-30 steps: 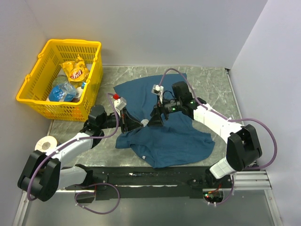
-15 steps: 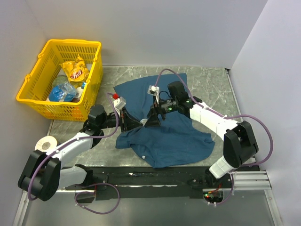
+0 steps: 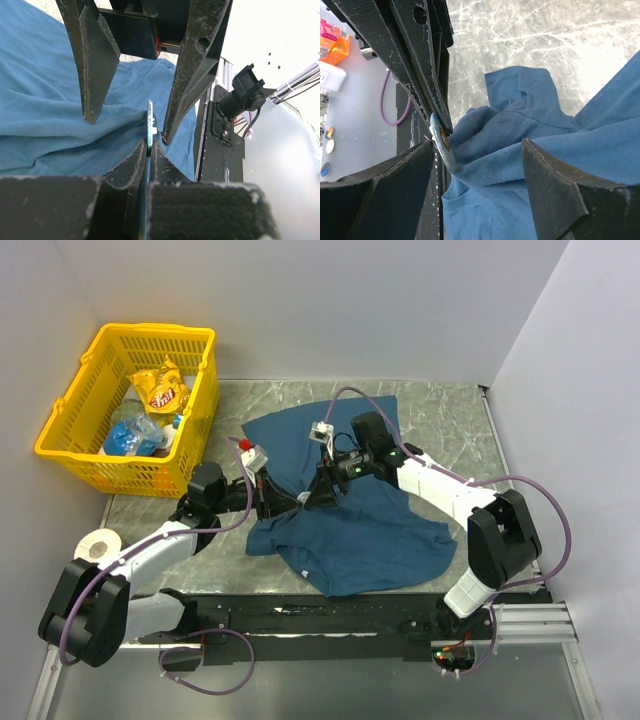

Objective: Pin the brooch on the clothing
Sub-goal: Pin the brooch to the clothes.

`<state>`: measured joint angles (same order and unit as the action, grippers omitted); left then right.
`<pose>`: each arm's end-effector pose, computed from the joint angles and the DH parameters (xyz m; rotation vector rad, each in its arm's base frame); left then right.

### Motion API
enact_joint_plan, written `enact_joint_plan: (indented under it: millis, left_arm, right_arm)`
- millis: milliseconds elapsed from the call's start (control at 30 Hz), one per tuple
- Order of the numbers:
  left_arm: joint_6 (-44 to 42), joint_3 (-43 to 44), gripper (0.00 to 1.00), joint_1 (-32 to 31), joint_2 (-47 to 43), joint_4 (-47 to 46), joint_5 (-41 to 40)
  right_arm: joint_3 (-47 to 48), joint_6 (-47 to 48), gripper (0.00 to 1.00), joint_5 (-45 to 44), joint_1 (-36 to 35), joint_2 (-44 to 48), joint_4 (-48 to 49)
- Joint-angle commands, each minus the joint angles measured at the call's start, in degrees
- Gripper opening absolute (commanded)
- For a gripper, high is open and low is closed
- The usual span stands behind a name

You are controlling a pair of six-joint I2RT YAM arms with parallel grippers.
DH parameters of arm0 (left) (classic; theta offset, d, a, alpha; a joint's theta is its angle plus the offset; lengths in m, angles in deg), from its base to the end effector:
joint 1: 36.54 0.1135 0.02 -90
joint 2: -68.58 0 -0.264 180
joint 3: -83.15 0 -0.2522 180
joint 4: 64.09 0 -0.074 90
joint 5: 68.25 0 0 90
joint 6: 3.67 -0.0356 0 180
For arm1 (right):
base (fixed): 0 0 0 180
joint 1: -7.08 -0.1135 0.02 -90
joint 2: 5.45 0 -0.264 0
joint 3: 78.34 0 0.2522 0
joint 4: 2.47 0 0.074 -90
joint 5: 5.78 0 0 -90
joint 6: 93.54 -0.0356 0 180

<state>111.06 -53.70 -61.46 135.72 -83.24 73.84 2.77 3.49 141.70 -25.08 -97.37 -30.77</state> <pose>0.2089 -0.1280 0.2461 0.7488 1.6600 -1.3777 0.2793 0.2111 0.2713 -1.2380 1.8204 1.3607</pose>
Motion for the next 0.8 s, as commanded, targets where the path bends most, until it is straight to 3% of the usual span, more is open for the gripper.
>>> enact_joint_plan:
  millis: [0, 100, 433, 767]
  left_arm:
    - [0.1, 2.8, 0.01, -1.1, -1.6, -3.0, 3.2]
    - [-0.1, 2.9, 0.01, -1.2, -1.7, -2.6, 3.1]
    - [-0.5, 2.8, 0.01, -1.3, -2.4, -1.6, 2.8]
    - [-1.6, 2.4, 0.01, -1.4, -3.4, 0.3, 1.3]
  right_arm:
    - [2.8, 0.3, 0.75, -2.2, -0.6, -1.4, 3.9]
    - [2.7, 0.2, 0.72, -2.4, -0.7, -1.6, 4.1]
    - [3.4, 0.0, 0.43, -2.3, -0.7, -2.2, 3.7]
    - [3.5, -0.3, 0.37, -1.8, -0.7, -1.7, 3.7]
